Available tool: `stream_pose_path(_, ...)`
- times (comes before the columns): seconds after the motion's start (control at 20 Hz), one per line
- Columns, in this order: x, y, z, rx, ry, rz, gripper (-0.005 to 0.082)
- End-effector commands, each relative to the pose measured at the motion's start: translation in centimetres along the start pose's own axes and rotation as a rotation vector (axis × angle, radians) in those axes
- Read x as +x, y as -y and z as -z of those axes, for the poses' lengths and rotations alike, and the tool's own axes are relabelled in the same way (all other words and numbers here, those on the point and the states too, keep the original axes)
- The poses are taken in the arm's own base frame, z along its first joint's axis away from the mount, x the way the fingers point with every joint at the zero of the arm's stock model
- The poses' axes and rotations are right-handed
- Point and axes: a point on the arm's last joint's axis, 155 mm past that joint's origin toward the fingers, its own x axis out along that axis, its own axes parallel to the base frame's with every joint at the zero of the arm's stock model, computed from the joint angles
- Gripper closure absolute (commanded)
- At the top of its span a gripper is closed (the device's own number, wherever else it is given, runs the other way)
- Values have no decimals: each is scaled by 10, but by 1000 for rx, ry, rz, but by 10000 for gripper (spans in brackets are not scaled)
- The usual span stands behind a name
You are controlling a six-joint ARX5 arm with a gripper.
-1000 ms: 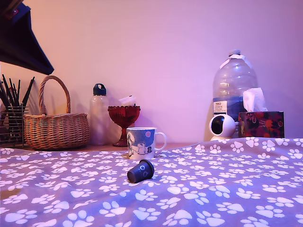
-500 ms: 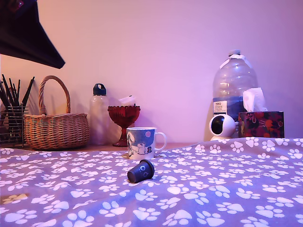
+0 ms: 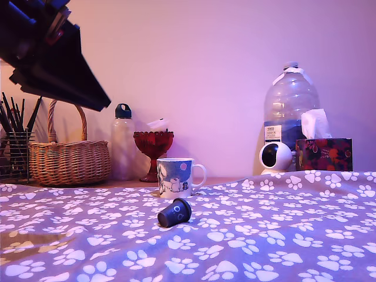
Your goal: Pick the coffee capsule and then drop it inside the coffee cup in front of you
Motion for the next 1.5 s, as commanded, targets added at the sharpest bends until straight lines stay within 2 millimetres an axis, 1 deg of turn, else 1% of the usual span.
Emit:
stream_pose_path(0.0, 2, 2, 3, 12, 7, 8, 181)
stream_pose_path(0.2, 2, 2, -2, 45, 28, 6, 181)
stream_pose_path(0.45, 2, 1, -14, 67, 75, 0, 181)
stream_pose_path(0.65, 4, 2, -21, 127, 104, 9, 181)
stream_pose_path(0.75, 13, -1, -21, 143, 103, 15, 181)
stream_pose_path(0.95, 41, -7, -17, 162, 97, 28, 180)
stream_pose_path(1.1, 56, -12, -14, 160, 101, 28, 180)
stream_pose_path(1.3, 66, -15, -9, 155, 90, 32, 180)
stream_pose_path(1.45, 68, -10, -10, 158, 94, 43, 180)
